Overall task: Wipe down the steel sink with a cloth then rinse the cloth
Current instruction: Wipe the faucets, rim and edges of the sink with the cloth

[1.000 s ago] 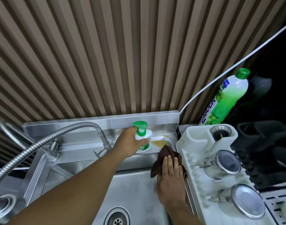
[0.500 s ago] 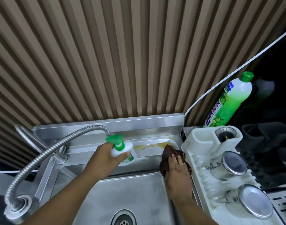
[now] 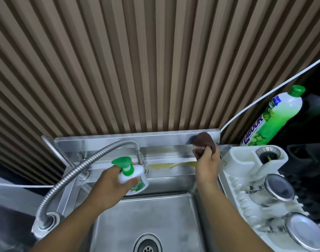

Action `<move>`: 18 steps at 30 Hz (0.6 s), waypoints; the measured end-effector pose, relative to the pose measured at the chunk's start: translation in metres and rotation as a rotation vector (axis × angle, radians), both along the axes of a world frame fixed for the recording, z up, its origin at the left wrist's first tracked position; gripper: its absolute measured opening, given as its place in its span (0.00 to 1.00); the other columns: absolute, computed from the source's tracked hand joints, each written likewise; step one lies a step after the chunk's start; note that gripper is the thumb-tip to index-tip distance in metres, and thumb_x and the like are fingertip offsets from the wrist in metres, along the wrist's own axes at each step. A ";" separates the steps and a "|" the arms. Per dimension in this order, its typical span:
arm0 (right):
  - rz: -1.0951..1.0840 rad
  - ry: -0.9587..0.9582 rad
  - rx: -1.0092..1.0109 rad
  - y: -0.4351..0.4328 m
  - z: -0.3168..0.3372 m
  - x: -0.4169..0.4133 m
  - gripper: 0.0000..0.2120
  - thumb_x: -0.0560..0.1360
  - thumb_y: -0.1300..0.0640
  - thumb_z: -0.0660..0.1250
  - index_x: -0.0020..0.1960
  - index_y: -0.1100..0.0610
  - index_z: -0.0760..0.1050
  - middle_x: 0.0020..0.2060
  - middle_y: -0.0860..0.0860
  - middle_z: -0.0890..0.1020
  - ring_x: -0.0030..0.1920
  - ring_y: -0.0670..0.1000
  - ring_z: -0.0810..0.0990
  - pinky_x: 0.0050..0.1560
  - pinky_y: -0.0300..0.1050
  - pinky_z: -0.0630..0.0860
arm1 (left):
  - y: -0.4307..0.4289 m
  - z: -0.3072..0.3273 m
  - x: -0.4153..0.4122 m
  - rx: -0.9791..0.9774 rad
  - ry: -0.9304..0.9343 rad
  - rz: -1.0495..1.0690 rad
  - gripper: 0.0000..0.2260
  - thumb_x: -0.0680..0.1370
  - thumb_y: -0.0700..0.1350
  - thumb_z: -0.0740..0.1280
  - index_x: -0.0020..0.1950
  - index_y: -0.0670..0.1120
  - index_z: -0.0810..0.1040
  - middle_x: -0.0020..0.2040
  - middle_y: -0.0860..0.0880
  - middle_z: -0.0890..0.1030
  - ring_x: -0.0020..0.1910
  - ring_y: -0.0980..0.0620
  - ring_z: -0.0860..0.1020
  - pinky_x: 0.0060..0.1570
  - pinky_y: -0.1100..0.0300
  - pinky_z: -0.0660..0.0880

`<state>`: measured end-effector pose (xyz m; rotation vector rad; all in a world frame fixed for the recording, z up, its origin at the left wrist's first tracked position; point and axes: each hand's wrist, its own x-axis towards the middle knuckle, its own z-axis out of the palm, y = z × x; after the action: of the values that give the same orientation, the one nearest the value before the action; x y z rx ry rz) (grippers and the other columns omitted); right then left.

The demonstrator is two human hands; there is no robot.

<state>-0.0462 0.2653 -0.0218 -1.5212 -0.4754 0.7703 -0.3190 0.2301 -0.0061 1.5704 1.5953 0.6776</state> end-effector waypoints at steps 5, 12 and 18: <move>0.020 -0.302 -0.095 0.032 0.006 -0.008 0.26 0.85 0.52 0.52 0.82 0.53 0.54 0.79 0.55 0.61 0.77 0.58 0.61 0.73 0.49 0.60 | -0.002 0.007 -0.009 -0.050 0.033 -0.067 0.22 0.64 0.63 0.74 0.54 0.56 0.80 0.47 0.59 0.84 0.47 0.59 0.82 0.51 0.52 0.81; 0.446 -1.157 -0.244 0.038 -0.035 -0.077 0.30 0.82 0.48 0.52 0.81 0.57 0.53 0.80 0.57 0.57 0.79 0.65 0.53 0.77 0.62 0.52 | -0.002 0.012 -0.014 -0.044 0.083 -0.152 0.24 0.64 0.66 0.72 0.54 0.55 0.80 0.49 0.61 0.83 0.49 0.61 0.81 0.54 0.56 0.78; 0.696 -1.575 -0.180 0.038 -0.039 -0.073 0.32 0.78 0.45 0.48 0.81 0.52 0.54 0.79 0.53 0.61 0.80 0.60 0.56 0.76 0.63 0.56 | -0.001 0.016 -0.011 -0.017 0.105 -0.166 0.21 0.64 0.66 0.71 0.53 0.57 0.79 0.47 0.66 0.82 0.49 0.64 0.80 0.53 0.59 0.78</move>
<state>-0.1190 0.3037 -0.0611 -1.9126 -2.2040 -0.0945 -0.3299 0.2295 0.0101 1.7284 1.5203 0.4971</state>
